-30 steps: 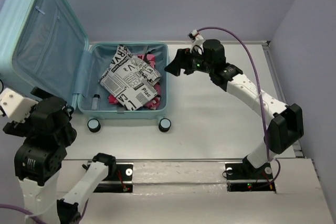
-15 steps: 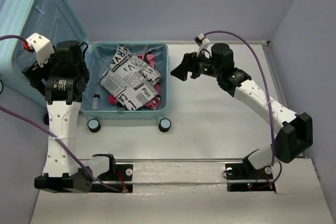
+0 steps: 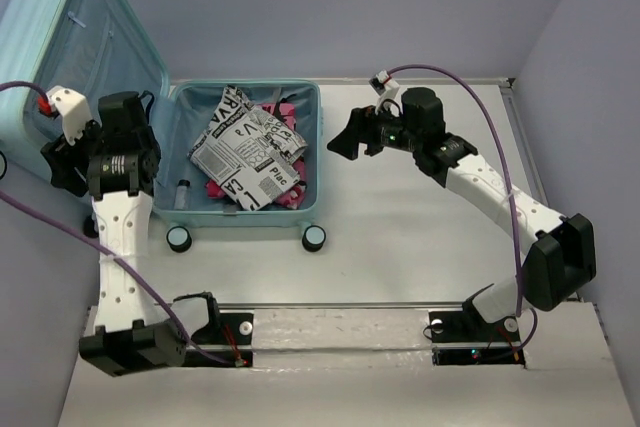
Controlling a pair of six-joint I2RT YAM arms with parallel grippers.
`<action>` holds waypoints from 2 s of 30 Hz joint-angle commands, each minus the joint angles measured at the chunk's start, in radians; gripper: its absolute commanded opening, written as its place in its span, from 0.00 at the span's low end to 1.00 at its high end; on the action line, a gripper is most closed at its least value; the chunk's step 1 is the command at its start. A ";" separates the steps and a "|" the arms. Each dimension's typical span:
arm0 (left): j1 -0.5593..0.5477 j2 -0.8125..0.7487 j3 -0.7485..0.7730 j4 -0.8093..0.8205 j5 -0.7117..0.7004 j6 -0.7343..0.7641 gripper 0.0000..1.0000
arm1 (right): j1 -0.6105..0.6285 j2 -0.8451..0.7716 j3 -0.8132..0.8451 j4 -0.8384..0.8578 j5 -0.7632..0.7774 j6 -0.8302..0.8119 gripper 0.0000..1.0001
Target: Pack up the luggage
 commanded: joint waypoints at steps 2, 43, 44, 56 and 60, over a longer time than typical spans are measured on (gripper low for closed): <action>0.082 0.128 0.107 -0.010 0.040 -0.085 0.55 | -0.007 -0.041 -0.007 0.045 -0.018 -0.029 0.90; -1.062 0.137 0.406 0.264 0.315 0.189 0.58 | -0.103 -0.070 -0.089 -0.032 0.430 0.099 0.08; -0.970 0.128 0.380 0.262 0.416 0.159 0.44 | -0.103 -0.073 -0.105 -0.032 0.422 0.094 0.07; 0.124 0.337 0.392 0.153 0.907 -0.100 0.06 | -0.103 -0.063 -0.145 -0.020 0.286 0.045 0.07; 0.200 0.423 0.314 0.168 0.893 -0.119 0.06 | -0.093 -0.040 -0.149 -0.015 0.279 0.030 0.07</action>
